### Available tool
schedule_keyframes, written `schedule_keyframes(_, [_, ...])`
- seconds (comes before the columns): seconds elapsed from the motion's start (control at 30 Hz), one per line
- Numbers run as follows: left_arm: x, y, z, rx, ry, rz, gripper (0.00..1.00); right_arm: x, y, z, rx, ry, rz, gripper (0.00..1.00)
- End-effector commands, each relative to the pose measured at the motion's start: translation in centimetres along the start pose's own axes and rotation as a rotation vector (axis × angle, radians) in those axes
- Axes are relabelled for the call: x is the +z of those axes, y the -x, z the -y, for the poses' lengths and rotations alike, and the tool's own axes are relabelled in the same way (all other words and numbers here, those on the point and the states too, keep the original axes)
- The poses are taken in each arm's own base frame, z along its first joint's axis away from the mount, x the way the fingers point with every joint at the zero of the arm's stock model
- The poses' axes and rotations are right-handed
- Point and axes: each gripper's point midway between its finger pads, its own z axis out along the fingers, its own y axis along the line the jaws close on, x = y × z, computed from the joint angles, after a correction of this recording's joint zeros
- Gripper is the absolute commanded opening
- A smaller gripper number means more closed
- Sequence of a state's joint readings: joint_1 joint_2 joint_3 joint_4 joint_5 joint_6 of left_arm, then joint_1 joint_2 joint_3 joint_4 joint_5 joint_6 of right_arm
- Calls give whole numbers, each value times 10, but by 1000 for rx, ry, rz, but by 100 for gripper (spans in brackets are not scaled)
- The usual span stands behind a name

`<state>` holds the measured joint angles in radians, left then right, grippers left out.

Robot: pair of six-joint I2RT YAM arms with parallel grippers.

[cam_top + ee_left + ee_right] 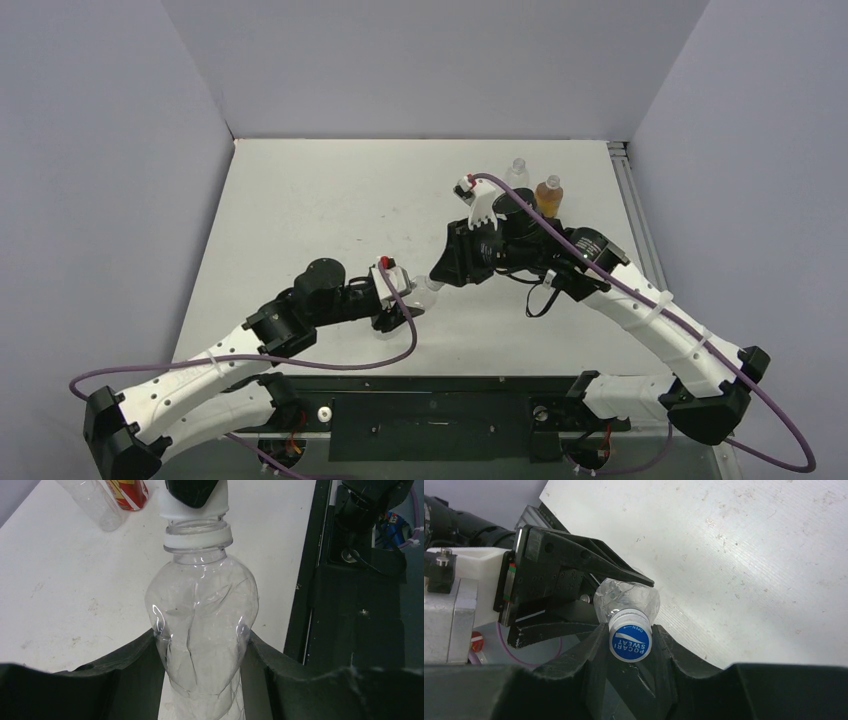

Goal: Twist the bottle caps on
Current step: Screw the bottle cap onto the plastic bottle.

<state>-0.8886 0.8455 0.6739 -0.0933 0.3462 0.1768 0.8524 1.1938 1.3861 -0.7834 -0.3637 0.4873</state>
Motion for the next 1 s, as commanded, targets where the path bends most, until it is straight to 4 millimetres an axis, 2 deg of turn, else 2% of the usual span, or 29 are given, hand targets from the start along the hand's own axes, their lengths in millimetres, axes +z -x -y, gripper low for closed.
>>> schedule_keyframes(0.0, [-7, 92, -22, 76, 109, 277, 20, 12, 1, -9, 83, 8, -27, 15])
schedule_keyframes(0.37, [-14, 115, -55, 134, 348, 367, 19, 32, 17, -5, 298, -59, -3, 16])
schedule_keyframes(0.8, [-1, 103, -77, 147, 514, 316, 17, 58, 26, 16, 481, -229, 6, 19])
schedule_keyframes(0.97, [5, 98, -80, 140, 530, 297, 17, 53, 38, 17, 499, -256, 52, 25])
